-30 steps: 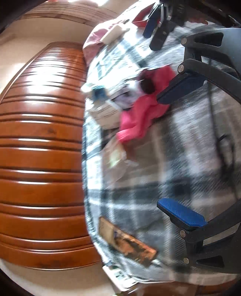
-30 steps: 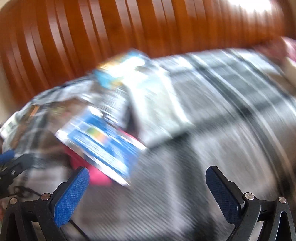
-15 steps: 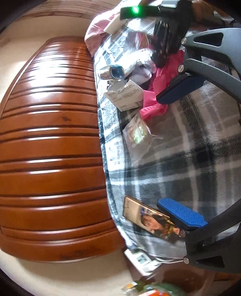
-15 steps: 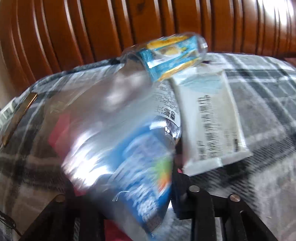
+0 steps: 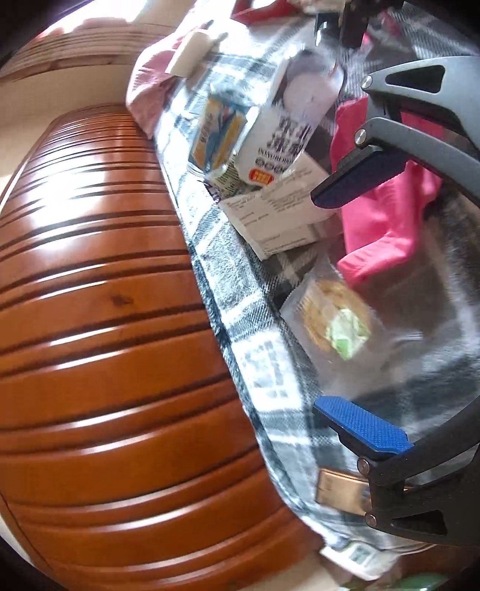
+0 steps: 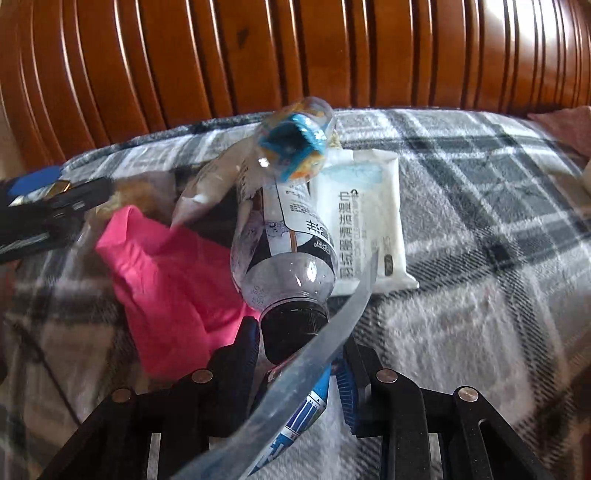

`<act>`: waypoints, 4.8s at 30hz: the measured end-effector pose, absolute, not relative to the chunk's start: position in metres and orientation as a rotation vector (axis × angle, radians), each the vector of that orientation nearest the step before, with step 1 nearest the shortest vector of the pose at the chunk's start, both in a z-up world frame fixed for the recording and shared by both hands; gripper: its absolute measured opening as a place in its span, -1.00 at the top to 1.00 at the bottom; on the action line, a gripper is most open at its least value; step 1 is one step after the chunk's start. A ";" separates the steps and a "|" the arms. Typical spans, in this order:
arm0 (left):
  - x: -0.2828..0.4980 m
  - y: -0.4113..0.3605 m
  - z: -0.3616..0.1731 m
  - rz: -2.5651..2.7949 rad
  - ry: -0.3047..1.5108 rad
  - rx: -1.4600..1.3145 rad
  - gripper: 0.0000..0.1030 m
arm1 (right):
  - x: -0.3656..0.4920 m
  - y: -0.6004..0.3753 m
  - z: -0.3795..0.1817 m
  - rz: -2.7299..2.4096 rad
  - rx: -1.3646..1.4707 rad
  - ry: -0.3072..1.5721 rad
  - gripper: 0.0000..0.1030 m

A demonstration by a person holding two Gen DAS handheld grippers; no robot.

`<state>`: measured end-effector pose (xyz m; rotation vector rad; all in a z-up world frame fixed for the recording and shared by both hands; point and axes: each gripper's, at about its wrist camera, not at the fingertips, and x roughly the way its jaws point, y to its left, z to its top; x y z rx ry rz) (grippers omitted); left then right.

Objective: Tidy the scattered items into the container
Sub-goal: 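Grasp the wrapped round cake with the left gripper while the right gripper grasps a silver packet, then carry the cake and silver packet over the red tray and release both, then move both tools back toward the remaining items on the blanket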

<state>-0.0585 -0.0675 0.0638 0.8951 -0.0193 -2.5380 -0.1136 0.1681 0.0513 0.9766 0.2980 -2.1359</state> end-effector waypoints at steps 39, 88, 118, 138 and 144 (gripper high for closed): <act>-0.125 -0.127 -0.021 -2.565 0.010 1.326 -0.92 | -0.143 0.202 0.020 -2.143 1.159 0.181 0.23; -0.055 0.026 0.151 -2.840 0.021 0.934 -0.57 | -0.095 0.322 0.102 -2.501 0.970 -0.049 0.56; -0.212 0.388 0.100 -3.100 -0.648 1.328 -1.00 | -0.241 0.559 0.071 -2.697 1.576 -0.328 0.28; -0.121 0.249 0.205 -2.998 0.002 0.557 -1.00 | -0.166 0.495 0.153 -2.617 1.185 -0.046 -1.00; -0.067 0.190 0.224 -2.852 -0.038 0.448 -1.00 | -0.119 0.447 0.167 -2.549 1.068 0.127 -1.00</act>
